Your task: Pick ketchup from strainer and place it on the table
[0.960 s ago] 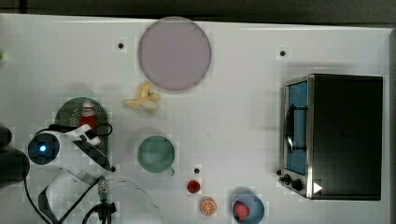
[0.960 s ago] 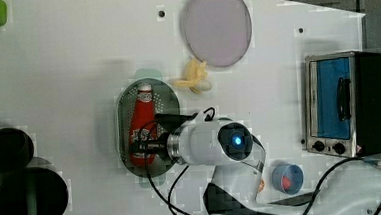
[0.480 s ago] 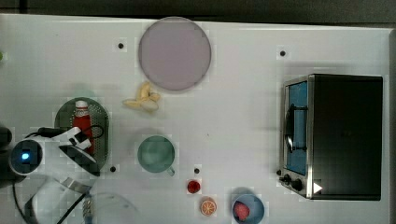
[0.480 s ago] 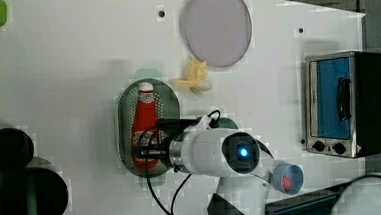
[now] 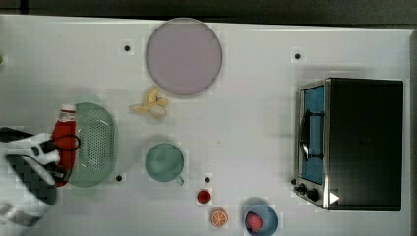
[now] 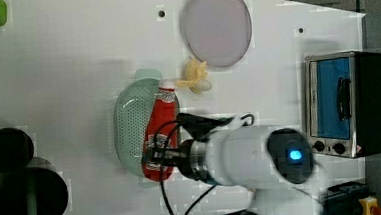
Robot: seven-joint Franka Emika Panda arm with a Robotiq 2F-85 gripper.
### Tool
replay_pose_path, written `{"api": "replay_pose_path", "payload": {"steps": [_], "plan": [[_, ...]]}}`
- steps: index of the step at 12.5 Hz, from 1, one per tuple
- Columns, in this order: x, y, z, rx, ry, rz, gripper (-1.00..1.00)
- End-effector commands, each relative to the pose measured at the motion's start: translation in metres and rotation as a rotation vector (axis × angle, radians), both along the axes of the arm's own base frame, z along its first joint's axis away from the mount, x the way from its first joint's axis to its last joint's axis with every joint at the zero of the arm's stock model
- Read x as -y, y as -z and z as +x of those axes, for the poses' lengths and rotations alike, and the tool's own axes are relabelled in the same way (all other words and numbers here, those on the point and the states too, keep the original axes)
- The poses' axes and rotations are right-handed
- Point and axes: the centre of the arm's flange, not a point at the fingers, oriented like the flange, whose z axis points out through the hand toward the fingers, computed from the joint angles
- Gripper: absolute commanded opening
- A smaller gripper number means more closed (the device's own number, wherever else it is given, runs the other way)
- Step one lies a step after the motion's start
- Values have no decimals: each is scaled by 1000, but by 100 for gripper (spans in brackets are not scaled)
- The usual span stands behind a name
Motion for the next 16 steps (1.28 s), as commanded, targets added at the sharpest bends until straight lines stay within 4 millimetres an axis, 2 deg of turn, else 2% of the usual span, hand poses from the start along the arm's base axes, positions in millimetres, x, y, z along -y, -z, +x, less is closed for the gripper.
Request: {"api": "replay_pose_path", "payload": {"steps": [1, 4, 7, 12, 14, 16], "plan": [[36, -61, 62, 36, 7, 22, 19], [90, -102, 116, 50, 100, 12, 19], [156, -120, 159, 70, 199, 0, 19], [290, -108, 205, 88, 138, -25, 19], [345, -98, 212, 78, 129, -46, 19], [384, -84, 212, 60, 117, -74, 19]]}}
